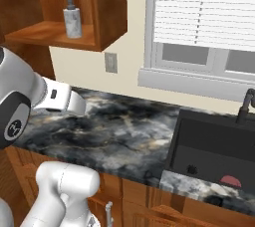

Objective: Pick up the dish brush and soap dispenser from the sink, and place them back in the cabinet, and close the cabinet door.

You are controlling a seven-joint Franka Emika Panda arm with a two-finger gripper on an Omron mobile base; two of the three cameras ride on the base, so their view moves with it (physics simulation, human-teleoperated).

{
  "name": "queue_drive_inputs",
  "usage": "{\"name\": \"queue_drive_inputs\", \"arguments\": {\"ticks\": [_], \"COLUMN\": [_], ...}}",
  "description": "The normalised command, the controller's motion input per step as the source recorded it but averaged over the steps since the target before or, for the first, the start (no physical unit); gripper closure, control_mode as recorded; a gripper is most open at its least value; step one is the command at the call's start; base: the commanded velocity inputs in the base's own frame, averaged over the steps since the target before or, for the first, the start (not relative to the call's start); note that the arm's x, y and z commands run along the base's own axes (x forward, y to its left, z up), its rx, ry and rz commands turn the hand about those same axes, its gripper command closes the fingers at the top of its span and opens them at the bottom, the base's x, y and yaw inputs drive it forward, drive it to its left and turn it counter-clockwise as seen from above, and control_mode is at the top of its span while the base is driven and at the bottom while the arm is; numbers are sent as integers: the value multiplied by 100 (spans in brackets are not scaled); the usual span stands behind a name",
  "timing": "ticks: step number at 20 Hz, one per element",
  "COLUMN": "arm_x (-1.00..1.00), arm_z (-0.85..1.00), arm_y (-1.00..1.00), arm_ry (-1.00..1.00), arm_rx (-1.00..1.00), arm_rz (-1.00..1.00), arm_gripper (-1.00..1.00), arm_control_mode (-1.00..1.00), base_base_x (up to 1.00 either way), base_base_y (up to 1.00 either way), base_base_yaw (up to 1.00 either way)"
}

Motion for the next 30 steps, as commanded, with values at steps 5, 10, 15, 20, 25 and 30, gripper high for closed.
{"name": "queue_drive_inputs", "arguments": {"ticks": [5,10,15,20,25,30], "arm_x": [0,0,0,0,0,0], "arm_z": [0,0,0,0,0,0], "arm_y": [0,0,0,0,0,0], "arm_ry": [0,0,0,0,0,0], "arm_rx": [0,0,0,0,0,0], "arm_rz": [0,0,0,0,0,0], "arm_gripper": [-100,-100,-100,-100,-100,-100], "arm_control_mode": [100,100,100,100,100,100], "base_base_x": [-37,-33,-18,-2,0,0], "base_base_y": [-45,-42,-53,-57,-64,-62], "base_base_yaw": [-20,-19,-12,-10,-1,0]}}
